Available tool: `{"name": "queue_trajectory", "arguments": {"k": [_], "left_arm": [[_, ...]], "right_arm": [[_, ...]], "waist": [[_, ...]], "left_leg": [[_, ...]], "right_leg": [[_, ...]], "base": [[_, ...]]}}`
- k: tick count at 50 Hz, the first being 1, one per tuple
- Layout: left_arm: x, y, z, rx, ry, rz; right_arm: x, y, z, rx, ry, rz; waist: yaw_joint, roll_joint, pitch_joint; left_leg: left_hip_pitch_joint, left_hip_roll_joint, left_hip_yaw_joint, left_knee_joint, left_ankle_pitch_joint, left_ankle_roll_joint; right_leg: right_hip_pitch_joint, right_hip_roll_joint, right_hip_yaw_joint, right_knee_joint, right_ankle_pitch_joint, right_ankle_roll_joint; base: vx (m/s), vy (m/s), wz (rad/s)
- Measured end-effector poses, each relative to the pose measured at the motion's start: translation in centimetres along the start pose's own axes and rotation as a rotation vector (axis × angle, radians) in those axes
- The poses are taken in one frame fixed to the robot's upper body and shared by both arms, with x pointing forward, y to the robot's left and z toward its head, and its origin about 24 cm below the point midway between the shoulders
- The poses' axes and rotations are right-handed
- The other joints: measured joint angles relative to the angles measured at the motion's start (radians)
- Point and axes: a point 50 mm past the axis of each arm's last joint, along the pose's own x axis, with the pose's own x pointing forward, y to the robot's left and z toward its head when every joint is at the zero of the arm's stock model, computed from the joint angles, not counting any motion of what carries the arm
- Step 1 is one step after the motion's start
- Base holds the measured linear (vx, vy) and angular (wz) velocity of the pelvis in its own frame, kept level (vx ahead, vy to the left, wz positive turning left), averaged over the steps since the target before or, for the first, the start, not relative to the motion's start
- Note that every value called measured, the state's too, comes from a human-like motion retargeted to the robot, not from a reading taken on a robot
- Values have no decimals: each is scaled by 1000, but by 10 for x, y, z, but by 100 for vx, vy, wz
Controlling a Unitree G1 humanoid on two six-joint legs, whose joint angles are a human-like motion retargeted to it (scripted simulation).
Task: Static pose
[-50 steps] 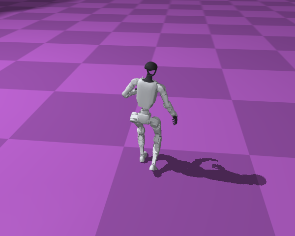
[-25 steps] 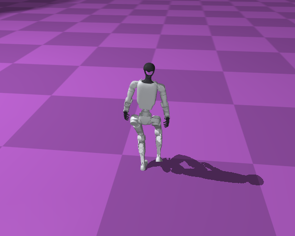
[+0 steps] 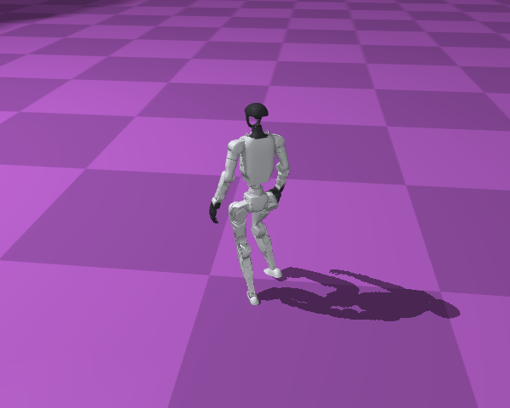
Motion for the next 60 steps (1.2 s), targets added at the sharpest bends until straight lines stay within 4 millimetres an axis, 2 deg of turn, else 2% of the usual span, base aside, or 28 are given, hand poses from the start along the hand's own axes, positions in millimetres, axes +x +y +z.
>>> {"name": "queue_trajectory", "arguments": {"k": [2,5,7,10,12,15,17,18,20,22,25,30,36,40,45,50,55,60], "left_arm": [[1,1,4,-10,-11,0],[0,-3,0,-27,-4,-7],[1,0,1,-42,-6,-2],[-1,-4,-7,-57,17,-8],[-1,-1,-6,-69,21,-2],[-3,-4,-15,-82,46,-6],[-3,-2,-15,-96,50,-5],[-4,-4,-20,-102,65,-8],[-6,-7,-28,-112,87,-10],[-7,-5,-31,-119,95,-11],[-10,-8,-41,-123,121,-22],[-13,-10,-50,-107,154,-68],[-18,-18,-63,-79,215,-145],[-20,-22,-70,-71,250,-179],[-23,-24,-76,-75,278,-183],[-24,-26,-80,-92,294,-164],[-21,-28,-77,-107,291,-145],[-20,-35,-76,-103,292,-158]], "right_arm": [[1,1,-1,7,15,14],[-1,6,-10,21,47,31],[0,6,-9,34,53,38],[-2,10,-16,60,76,42],[-1,10,-14,80,74,40],[-2,13,-20,111,85,33],[-1,11,-17,134,77,22],[-2,12,-19,144,82,19],[-2,14,-21,163,85,9],[-1,12,-18,179,80,-4],[-2,15,-22,186,93,-8],[-2,13,-25,186,114,-9],[-5,2,-30,211,143,-25],[-7,-10,-34,237,155,-53],[-9,-22,-35,266,160,-88],[-9,-31,-31,286,140,-119],[-5,-39,-15,310,87,-148],[-1,-42,0,329,28,-164]], "waist": [[10,8,-16],[25,-15,-5],[29,3,-27],[36,-17,-12],[33,1,-37],[33,-16,-22],[28,0,-44],[28,-8,-35],[26,-18,-26],[31,-6,-45],[48,-24,-28],[83,-22,-18],[135,-10,-29],[156,-16,-40],[160,-45,-39],[159,-79,-20],[140,-114,-3],[106,-140,26]], "left_leg": [[24,39,-7,-67,27,-11],[5,26,25,7,19,-17],[27,80,26,-72,54,-33],[4,76,79,13,50,-35],[8,128,103,-39,78,-42],[-20,129,167,60,55,-31],[-13,168,185,11,65,-32],[-23,167,207,49,56,-27],[-40,174,248,112,21,-10],[-18,205,283,60,10,2],[-40,221,354,164,-49,24],[-34,303,510,259,-86,67],[-81,366,619,367,-118,97],[-107,355,655,371,-101,101],[-112,295,685,300,-53,100],[-110,248,707,251,-23,101],[-82,181,697,172,16,101],[-74,146,672,207,29,94]], "right_leg": [[20,1,-25,-50,27,-2],[30,-33,-45,-8,31,-4],[49,-30,-92,-69,63,-13],[57,-67,-115,-17,69,-16],[65,-64,-158,-61,91,-24],[71,-105,-177,0,66,-32],[78,-99,-207,-37,71,-32],[79,-109,-204,-17,68,-27],[82,-124,-196,9,47,-9],[107,-121,-220,-43,17,-6],[127,-162,-242,0,-74,-19],[213,-197,-335,-33,-153,-45],[291,-173,-388,-86,-158,-57],[330,-158,-385,-113,-130,-49],[357,-167,-367,-100,-71,-30],[373,-190,-358,-49,-66,-36],[389,-205,-327,-16,-55,-23],[365,-225,-294,93,-60,-29]], "base": [[9,-19,127],[0,-19,128],[3,-19,134],[-7,-16,141],[-2,-14,154],[-9,-10,157],[1,-9,168],[-5,-8,170],[-1,-6,177],[9,-5,172],[3,-5,165],[8,-4,184],[6,-2,195],[7,1,205],[5,4,196],[5,7,174],[8,9,150],[10,8,130]]}}
